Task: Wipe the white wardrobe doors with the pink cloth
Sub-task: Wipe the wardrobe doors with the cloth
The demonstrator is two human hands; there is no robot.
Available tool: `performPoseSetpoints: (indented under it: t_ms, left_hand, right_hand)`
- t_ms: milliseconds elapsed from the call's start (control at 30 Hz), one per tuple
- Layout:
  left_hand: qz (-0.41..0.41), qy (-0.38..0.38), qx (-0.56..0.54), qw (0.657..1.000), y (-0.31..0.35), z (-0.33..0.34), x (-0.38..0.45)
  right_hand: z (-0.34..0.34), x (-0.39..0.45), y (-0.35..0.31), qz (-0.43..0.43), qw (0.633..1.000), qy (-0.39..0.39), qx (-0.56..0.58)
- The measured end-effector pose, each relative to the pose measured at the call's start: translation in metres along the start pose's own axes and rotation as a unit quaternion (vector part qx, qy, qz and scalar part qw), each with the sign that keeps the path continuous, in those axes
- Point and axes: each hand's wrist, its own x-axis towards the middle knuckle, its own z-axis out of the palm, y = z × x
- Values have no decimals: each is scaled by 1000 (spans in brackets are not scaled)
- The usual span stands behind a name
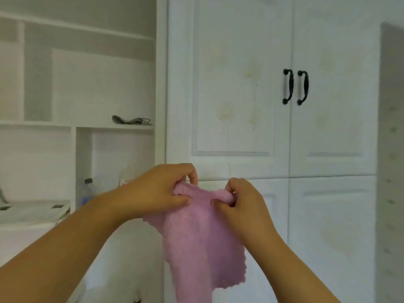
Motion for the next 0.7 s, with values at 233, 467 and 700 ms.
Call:
performPoseSetpoints:
  t_ms: [233, 467, 700]
  left_hand:
    - [28, 149, 21, 988, 22, -49, 78]
    - [83, 206, 36, 974, 22, -93, 133]
    - [143, 234, 14, 962, 17, -123, 172]
  right_hand:
    - [-61, 88, -37, -14, 958, 82, -275]
    - [-85, 192, -71, 82, 989, 40, 117]
    - [-74, 283, -86, 134, 926, 179, 305]
